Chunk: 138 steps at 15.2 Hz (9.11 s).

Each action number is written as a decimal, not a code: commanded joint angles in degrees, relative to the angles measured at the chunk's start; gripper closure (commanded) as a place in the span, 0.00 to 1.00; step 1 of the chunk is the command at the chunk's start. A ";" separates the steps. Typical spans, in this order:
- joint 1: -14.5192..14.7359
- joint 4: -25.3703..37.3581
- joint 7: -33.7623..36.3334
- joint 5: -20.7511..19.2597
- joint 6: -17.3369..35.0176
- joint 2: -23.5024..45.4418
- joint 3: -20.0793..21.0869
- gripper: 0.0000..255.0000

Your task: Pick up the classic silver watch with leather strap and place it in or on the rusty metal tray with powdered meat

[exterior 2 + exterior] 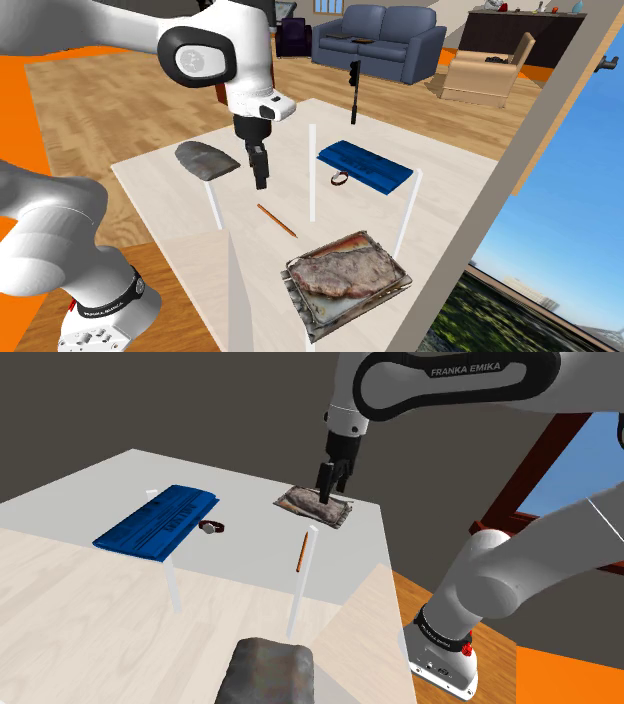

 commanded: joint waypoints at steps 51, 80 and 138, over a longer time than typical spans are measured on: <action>10.37 50.85 12.80 -17.83 16.93 62.67 7.30 1.00; 7.39 54.00 7.58 -14.67 4.74 52.95 8.01 1.00; -12.82 14.47 -24.98 -6.69 23.78 29.19 -4.27 0.00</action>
